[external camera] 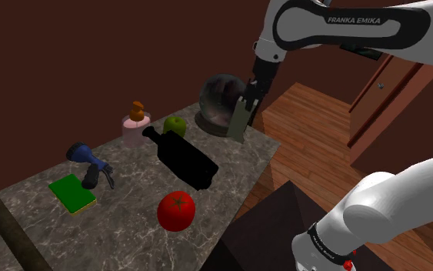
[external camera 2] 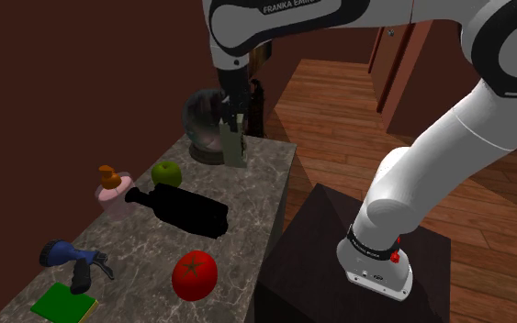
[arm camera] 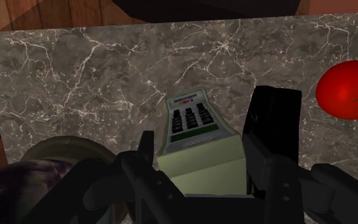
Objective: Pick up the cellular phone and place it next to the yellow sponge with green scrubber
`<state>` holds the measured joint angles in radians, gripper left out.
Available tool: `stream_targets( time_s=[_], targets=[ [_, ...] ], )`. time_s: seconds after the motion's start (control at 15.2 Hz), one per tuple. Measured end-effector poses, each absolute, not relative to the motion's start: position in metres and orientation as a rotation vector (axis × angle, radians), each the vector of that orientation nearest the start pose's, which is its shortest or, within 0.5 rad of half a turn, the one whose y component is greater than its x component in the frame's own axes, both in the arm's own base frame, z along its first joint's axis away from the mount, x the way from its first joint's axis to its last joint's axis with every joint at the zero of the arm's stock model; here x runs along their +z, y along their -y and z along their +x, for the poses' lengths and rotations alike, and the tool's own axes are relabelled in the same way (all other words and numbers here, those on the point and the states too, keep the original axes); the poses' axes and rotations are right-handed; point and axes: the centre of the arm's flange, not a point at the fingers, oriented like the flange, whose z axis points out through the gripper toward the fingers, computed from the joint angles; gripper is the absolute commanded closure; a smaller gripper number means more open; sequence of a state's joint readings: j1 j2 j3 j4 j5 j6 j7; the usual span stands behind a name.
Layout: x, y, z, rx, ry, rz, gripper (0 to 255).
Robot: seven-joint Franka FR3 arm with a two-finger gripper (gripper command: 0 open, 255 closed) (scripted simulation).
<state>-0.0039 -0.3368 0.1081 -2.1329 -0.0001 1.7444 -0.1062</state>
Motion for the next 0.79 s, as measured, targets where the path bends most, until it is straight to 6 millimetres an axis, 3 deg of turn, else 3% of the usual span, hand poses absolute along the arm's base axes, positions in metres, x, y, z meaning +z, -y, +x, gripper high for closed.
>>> stream_targets(
  time_s=[0.79],
  targets=[
    [0.605, -0.051, 0.446, 0.085, 0.323, -3.160, 255]
  ],
)
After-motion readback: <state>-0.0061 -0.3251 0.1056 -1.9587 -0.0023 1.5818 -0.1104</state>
